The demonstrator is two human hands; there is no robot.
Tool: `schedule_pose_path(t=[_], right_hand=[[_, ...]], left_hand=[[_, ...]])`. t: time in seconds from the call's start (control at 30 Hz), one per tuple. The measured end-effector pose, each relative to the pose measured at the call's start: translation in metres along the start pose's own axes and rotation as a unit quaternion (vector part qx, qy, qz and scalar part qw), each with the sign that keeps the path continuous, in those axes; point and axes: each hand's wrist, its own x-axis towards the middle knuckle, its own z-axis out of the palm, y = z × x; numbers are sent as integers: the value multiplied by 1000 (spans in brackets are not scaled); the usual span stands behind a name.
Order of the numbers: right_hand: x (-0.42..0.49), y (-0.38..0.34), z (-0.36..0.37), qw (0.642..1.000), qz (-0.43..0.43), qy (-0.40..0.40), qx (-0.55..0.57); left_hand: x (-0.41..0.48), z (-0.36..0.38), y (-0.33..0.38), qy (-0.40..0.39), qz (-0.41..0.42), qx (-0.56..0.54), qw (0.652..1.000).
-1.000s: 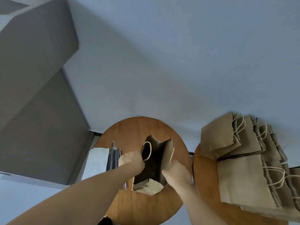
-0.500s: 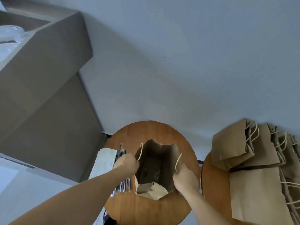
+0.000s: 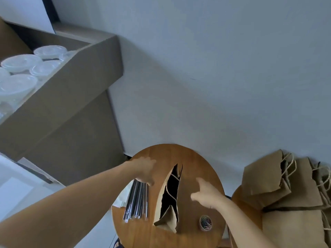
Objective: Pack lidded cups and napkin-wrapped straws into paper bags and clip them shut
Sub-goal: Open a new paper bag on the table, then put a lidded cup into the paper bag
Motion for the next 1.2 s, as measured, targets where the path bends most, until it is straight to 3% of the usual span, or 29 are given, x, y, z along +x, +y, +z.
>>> schedule_pose_path(t=[0.13, 0.4, 0.7, 0.93, 1.2], right_hand=[[4, -56, -51, 988, -61, 121, -78], [-20, -215, -105, 947, -204, 197, -152], [-56, -442, -89, 872, -379, 247, -185], [-48, -590, -23, 843, -462, 182, -209], [-27, -673, 37, 815, -437, 29, -381]], left_hand=[[-18, -54, -7, 144, -27, 67, 987], [-100, -164, -68, 286, -44, 49, 956], [-229, -247, -247, 404, -145, 28, 903], [-279, -217, -371, 384, -249, -42, 888], [-297, -176, -431, 345, -274, -79, 894]])
